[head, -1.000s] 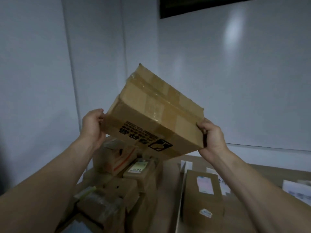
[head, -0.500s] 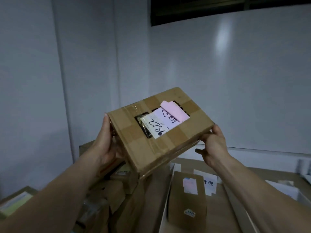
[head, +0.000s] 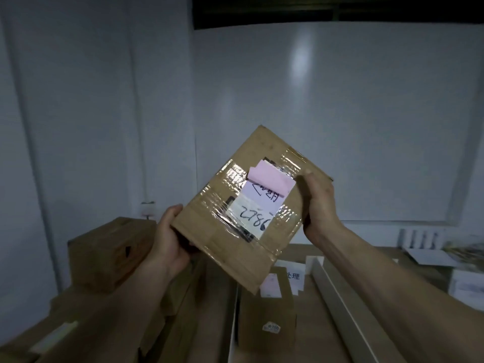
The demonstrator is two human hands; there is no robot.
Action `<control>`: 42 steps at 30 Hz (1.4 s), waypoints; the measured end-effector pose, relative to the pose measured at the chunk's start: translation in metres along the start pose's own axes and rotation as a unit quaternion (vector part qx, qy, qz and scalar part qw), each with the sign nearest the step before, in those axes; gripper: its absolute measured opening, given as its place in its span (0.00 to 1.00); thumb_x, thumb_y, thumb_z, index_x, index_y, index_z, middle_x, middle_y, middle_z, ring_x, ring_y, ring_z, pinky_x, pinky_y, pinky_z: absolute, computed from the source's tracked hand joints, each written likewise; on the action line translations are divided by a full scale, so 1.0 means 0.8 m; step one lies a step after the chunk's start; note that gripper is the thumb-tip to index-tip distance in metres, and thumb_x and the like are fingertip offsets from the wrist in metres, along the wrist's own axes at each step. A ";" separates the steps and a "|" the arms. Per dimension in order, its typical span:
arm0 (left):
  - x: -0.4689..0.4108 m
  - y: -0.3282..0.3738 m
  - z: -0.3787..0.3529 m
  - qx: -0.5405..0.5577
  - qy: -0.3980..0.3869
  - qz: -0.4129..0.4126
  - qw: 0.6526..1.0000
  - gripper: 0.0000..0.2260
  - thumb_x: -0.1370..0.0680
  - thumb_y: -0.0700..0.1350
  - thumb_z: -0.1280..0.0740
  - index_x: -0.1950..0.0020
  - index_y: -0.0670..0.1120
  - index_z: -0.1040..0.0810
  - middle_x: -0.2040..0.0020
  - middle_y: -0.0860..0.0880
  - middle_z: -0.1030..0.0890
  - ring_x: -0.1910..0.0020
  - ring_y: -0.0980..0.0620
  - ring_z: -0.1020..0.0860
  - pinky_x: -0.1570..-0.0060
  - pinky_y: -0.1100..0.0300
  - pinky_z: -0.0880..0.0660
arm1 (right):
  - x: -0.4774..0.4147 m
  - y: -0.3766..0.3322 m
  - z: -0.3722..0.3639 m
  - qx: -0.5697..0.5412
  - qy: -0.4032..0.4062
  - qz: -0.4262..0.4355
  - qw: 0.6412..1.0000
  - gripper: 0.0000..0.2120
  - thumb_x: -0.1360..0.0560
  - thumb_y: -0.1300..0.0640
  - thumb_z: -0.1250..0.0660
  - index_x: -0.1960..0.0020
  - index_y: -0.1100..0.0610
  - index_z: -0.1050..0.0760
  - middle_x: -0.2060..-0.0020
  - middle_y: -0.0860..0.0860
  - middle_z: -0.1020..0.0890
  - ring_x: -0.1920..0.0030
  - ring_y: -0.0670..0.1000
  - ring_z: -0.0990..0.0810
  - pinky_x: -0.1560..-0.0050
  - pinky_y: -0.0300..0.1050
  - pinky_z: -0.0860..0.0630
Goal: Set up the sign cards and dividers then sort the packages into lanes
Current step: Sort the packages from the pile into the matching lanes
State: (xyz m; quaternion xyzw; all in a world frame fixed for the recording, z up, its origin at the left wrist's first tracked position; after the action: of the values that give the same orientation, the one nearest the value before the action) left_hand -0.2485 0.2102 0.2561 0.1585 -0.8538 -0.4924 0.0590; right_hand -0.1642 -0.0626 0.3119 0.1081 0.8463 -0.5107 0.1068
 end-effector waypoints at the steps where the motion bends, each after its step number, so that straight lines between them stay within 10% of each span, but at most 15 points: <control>1: -0.002 -0.006 0.000 0.006 0.005 -0.005 1.000 0.15 0.22 0.56 0.39 0.54 0.47 0.19 0.52 0.42 0.18 0.52 0.43 0.20 0.49 0.50 0.25 | 0.001 -0.002 -0.001 0.015 0.014 0.009 1.000 0.32 0.32 0.42 0.24 0.32 0.53 0.26 0.43 0.52 0.15 0.46 0.55 0.14 0.55 0.51 0.17; 13: -0.019 -0.050 -0.006 0.026 -0.005 -0.018 0.999 0.11 0.21 0.48 0.41 0.59 0.45 0.24 0.62 0.44 0.22 0.59 0.45 0.23 0.60 0.54 0.27 | 0.036 0.014 -0.022 0.094 0.029 0.007 0.995 0.44 0.38 0.73 0.20 0.30 0.53 0.37 0.49 0.53 0.14 0.56 0.52 0.13 0.58 0.53 0.15; 20: -0.014 -0.056 -0.001 -0.072 -0.067 0.006 0.995 0.18 0.19 0.56 0.43 0.51 0.47 0.18 0.52 0.41 0.17 0.50 0.40 0.21 0.51 0.49 0.29 | 0.036 0.016 -0.028 0.170 0.005 0.058 0.984 0.55 0.41 0.67 0.16 0.23 0.48 0.42 0.46 0.45 0.15 0.46 0.50 0.15 0.44 0.58 0.17; 28: -0.003 -0.052 -0.034 -0.249 -0.173 0.017 0.953 0.35 0.34 0.80 0.42 0.39 0.60 0.19 0.42 0.51 0.15 0.41 0.49 0.18 0.35 0.43 0.27 | 0.039 0.019 -0.008 0.235 0.039 0.060 0.969 0.46 0.42 0.62 0.14 0.31 0.48 0.32 0.46 0.44 0.16 0.48 0.50 0.15 0.48 0.57 0.16; 33: -0.002 -0.046 -0.064 -0.325 -0.042 -0.097 0.940 0.24 0.33 0.72 0.32 0.45 0.58 0.21 0.49 0.60 0.19 0.46 0.55 0.22 0.49 0.57 0.26 | 0.050 0.001 -0.006 0.295 0.052 0.121 0.946 0.50 0.41 0.58 0.15 0.25 0.47 0.36 0.44 0.40 0.19 0.44 0.46 0.18 0.43 0.54 0.18; 42: -0.008 -0.049 -0.096 -0.356 0.059 -0.101 0.927 0.29 0.37 0.73 0.28 0.60 0.47 0.17 0.62 0.51 0.15 0.61 0.49 0.18 0.54 0.51 0.19 | 0.063 -0.010 0.016 0.340 0.068 0.170 0.922 0.49 0.40 0.56 0.15 0.26 0.44 0.36 0.42 0.39 0.19 0.41 0.46 0.19 0.40 0.54 0.19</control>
State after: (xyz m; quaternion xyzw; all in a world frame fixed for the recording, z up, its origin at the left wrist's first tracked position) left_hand -0.2141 0.1310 0.2621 0.2412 -0.5972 -0.7567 0.1120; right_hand -0.2141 -0.0740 0.2978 0.3149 0.5958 -0.7332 0.0908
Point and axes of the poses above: each hand's wrist, its own x-axis away from the middle knuckle, its own z-axis out of the back of the hand, y = z × x, the point moved 5 cm from there along -x, towards the middle knuckle
